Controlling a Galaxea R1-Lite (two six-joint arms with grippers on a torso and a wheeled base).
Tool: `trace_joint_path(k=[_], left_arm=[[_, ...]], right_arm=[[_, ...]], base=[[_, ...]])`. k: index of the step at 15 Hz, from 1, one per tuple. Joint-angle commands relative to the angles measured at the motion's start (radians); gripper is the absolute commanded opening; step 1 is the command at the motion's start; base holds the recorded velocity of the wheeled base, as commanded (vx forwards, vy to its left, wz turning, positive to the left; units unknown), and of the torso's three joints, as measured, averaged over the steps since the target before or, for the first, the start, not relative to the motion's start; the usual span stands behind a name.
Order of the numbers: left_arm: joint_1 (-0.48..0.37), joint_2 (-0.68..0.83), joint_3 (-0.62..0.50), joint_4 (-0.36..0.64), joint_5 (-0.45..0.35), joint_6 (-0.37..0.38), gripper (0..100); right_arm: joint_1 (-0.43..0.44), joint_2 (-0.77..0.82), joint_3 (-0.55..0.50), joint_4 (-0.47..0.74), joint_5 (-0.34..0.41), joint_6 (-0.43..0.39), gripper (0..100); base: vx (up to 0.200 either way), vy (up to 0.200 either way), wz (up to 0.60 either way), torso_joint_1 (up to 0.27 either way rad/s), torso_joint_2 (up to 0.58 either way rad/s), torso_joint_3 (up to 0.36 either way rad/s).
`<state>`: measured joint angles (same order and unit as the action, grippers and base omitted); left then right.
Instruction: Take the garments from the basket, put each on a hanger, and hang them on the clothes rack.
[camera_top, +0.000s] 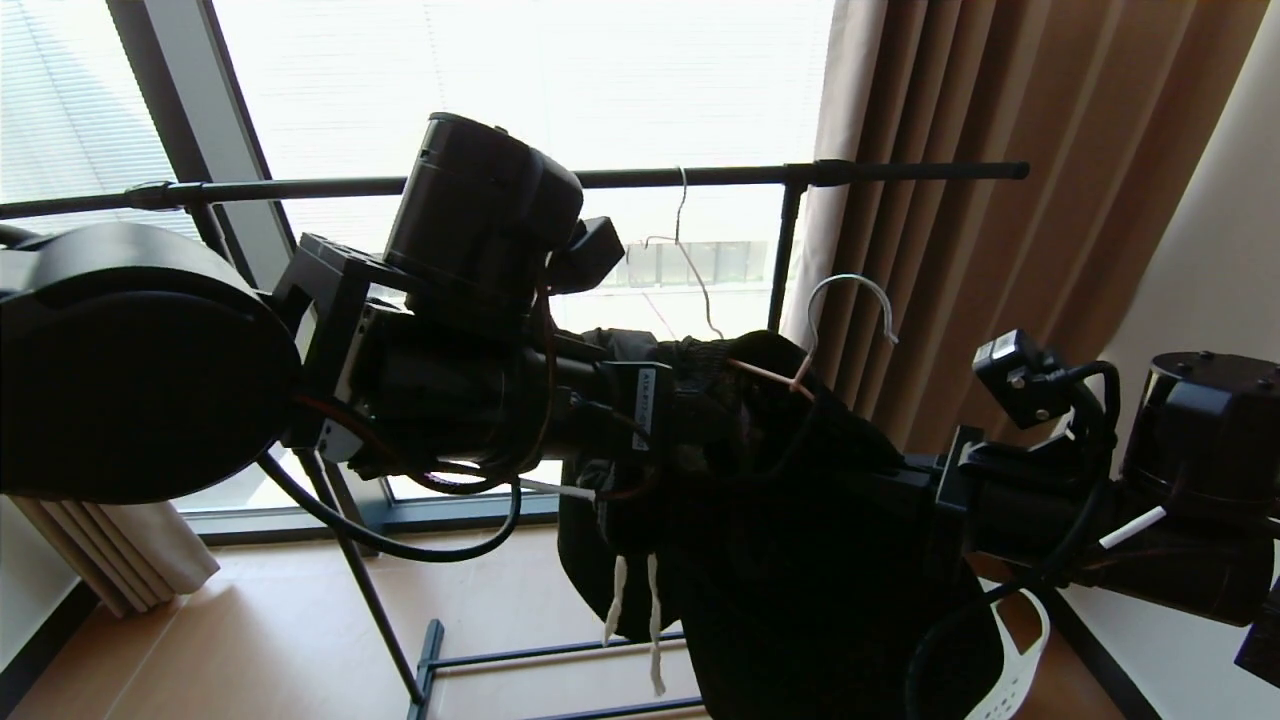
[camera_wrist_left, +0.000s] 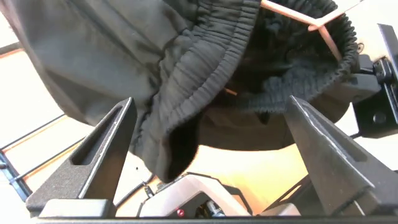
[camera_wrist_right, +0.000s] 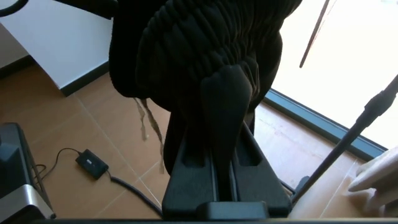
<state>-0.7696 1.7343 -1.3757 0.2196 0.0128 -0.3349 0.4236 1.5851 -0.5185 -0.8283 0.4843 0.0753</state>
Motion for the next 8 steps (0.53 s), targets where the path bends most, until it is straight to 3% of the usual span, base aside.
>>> trace_joint_path(k=[1, 5, 6, 8], left_arm=[[0.007, -0.032, 0.03, -0.003, 0.001, 0.011, 100], [0.079, -0.071, 0.136, -0.124, 0.001, 0.042, 100], [0.125, -0.108, 0.208, -0.189, -0.004, 0.08, 100], [0.181, -0.144, 0.274, -0.259, -0.025, 0.142, 100]], right_arm=[[-0.062, 0.004, -0.003, 0.0, 0.059, 0.0, 0], [-0.144, 0.032, -0.012, 0.0, 0.2, -0.005, 0], [-0.171, 0.061, -0.025, 0.0, 0.255, -0.008, 0], [-0.178, 0.079, -0.038, 0.0, 0.297, -0.011, 0]], base=[[0.0, 0.0, 0.0, 0.0, 0.0, 0.0], [0.0, 0.0, 0.0, 0.0, 0.0, 0.0], [0.0, 0.0, 0.0, 0.0, 0.0, 0.0], [0.0, 0.0, 0.0, 0.0, 0.0, 0.0]])
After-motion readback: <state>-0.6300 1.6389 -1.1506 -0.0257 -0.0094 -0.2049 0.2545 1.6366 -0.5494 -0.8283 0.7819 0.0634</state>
